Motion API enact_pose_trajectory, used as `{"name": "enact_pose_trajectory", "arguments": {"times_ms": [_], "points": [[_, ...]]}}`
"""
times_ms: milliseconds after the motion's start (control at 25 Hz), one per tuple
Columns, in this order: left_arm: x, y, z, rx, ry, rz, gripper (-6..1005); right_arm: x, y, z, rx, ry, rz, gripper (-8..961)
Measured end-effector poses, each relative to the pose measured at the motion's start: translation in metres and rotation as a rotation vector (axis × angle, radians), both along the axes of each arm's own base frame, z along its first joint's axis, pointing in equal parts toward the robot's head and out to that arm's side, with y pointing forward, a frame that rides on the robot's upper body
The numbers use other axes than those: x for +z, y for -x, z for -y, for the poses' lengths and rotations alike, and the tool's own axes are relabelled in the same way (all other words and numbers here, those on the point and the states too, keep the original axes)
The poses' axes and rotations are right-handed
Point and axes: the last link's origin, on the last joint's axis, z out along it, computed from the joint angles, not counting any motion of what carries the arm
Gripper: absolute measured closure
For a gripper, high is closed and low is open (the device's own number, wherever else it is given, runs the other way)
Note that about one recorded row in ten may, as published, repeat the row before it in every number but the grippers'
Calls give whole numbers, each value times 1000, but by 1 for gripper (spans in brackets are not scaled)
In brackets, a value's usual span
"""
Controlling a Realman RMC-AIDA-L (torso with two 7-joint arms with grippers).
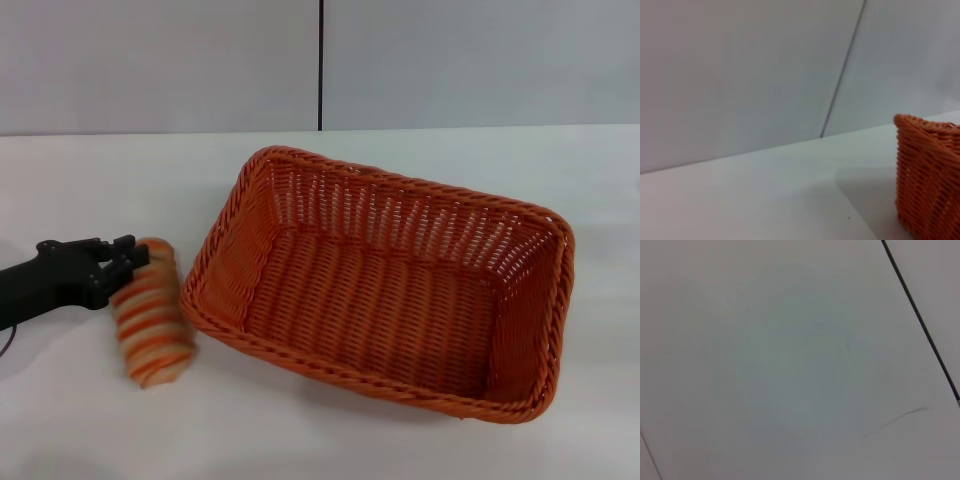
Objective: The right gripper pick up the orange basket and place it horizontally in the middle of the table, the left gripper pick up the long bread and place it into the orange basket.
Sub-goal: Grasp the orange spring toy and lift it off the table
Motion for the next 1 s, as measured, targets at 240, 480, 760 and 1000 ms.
{"name": "enact_pose_trajectory", "arguments": {"times_ms": [240,480,760,1000], "points": [[9,4,-2,29,-58,21,826,0,0,0,-1,-3,-5,411],[27,11,-5,88,-181,77,835,0,0,0,-2,-5,-9,412],[45,6,-15,112,-351,215,839,-2,5,-4,14,-6,-18,413],[52,-15,-28,48,-406,328,851,-7,7,-4,16,-3,-29,413]]}}
